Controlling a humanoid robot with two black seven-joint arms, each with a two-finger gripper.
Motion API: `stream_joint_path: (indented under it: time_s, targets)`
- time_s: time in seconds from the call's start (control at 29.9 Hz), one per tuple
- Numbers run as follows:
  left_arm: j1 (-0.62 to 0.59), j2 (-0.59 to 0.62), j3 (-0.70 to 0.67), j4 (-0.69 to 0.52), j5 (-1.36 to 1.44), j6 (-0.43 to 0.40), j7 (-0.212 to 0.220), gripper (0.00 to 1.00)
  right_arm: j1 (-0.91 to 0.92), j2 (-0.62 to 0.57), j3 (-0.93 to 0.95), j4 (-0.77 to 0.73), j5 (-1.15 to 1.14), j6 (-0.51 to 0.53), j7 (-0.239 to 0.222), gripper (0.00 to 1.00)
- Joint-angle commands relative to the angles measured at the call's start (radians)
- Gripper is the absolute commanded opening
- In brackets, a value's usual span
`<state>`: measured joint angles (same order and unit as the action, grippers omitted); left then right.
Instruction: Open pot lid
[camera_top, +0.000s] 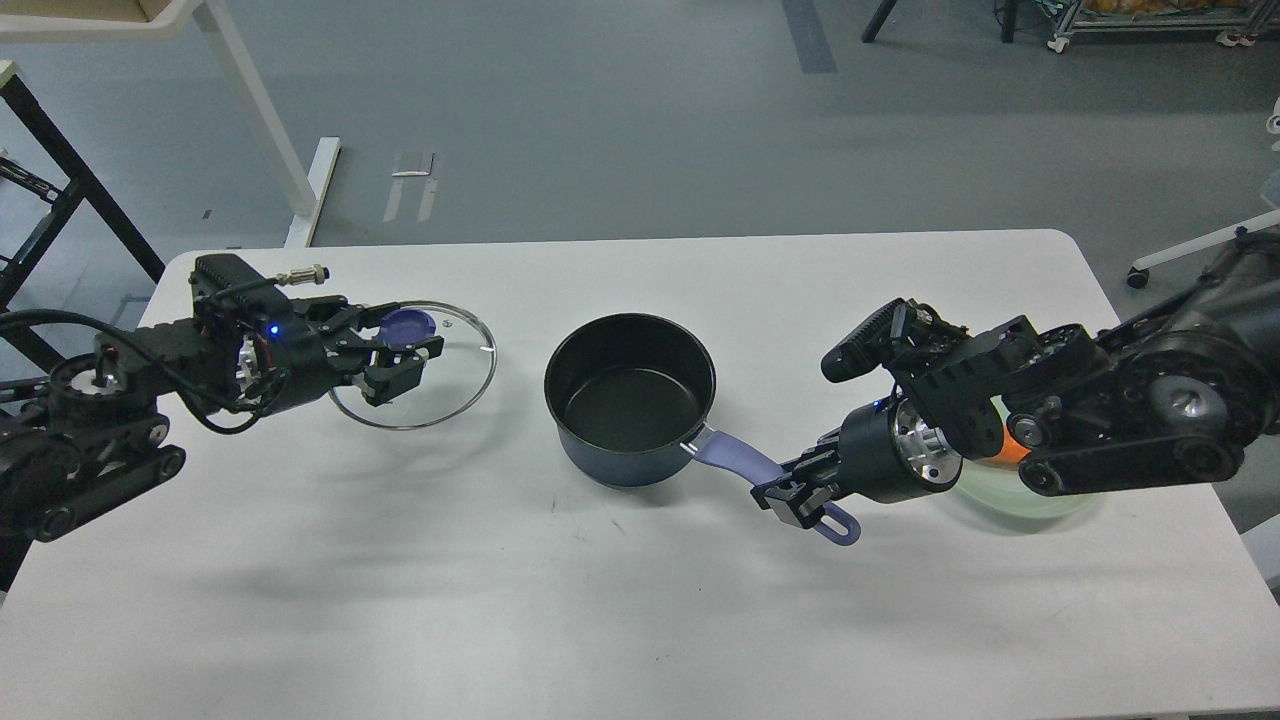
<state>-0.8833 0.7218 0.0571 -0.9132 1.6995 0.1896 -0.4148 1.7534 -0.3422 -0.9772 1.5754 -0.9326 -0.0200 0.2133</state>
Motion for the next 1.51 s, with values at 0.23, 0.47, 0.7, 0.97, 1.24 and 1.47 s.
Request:
stream_joint_path:
  time_s: [0.23,0.47,0.7,0.97,1.24,1.47]
  targets:
    - [0.087,-0.001,0.001,0.123,-0.003,0.042,-0.056,0.42,0.000,-0.012,0.000,0.005,0.000,0.000,0.000,0.24]
    - [0.116,-0.007,0.000,0.125,-0.006,0.042,-0.055,0.44,0.000,-0.012,0.000,0.005,0.000,0.000,0.000,0.24]
    - [0.104,-0.007,-0.003,0.123,-0.029,0.040,-0.056,0.80,0.000,-0.014,0.006,0.005,0.002,-0.005,0.000,0.42]
    - [0.095,-0.002,-0.002,0.123,-0.144,0.037,-0.074,0.89,-0.012,-0.032,0.012,0.005,0.002,-0.008,0.000,0.69]
    - [0.015,0.015,-0.011,0.111,-0.442,0.027,-0.074,0.99,-0.012,-0.159,0.181,-0.017,0.037,-0.014,0.003,0.96]
    - [-0.058,-0.021,-0.019,0.105,-0.854,0.018,-0.074,0.99,-0.086,-0.417,0.532,-0.031,0.150,-0.001,0.001,0.99]
